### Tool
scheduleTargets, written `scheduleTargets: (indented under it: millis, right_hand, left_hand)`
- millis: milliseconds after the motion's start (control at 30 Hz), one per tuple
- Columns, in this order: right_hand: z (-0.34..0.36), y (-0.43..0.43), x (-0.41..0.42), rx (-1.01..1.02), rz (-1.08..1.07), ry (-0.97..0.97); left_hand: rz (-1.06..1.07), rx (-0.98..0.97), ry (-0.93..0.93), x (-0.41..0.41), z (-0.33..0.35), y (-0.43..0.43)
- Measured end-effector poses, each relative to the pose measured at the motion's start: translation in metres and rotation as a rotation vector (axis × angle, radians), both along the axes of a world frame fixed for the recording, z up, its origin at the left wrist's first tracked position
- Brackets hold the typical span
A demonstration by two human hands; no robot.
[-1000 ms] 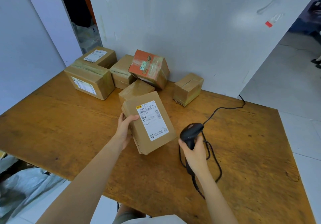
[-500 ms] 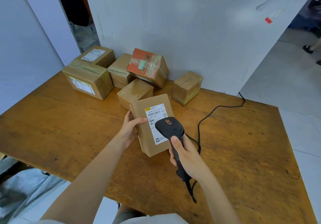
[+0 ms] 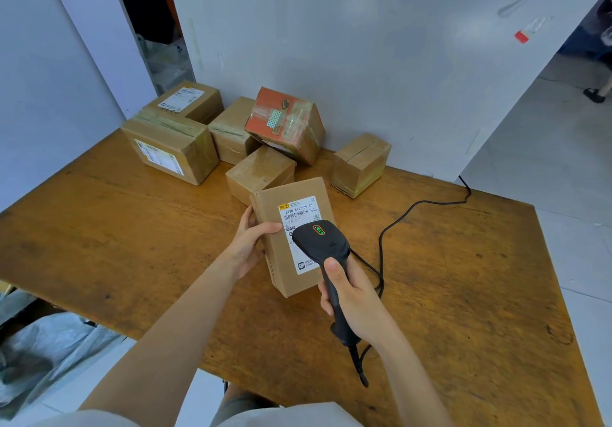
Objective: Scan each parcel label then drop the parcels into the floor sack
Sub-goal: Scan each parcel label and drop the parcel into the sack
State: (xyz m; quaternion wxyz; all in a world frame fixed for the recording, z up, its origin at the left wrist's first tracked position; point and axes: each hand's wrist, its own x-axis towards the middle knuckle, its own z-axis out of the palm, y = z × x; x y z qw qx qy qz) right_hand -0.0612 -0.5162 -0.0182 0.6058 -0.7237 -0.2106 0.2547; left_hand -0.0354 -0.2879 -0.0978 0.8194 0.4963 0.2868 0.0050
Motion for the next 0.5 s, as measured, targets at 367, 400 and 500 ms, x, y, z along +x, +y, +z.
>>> scheduleTargets:
  millis: [367,400,500]
  right_hand:
    - [-0.035,-0.008,0.014,-0.178,-0.298,-0.074]
    - [-0.046,-0.011,0.020,-0.252,-0.359,-0.099]
    - [-0.077,-0.013,0.034,-0.470,-0.455,-0.134]
  left_hand:
    - [0.049,0.008,0.007,-0.006,0.001,0.006]
    - [0.067,0.014,0.013,-0.008,0.002,0.008]
    - [0.119,0.013,0.031,-0.017,0.004,0.018]
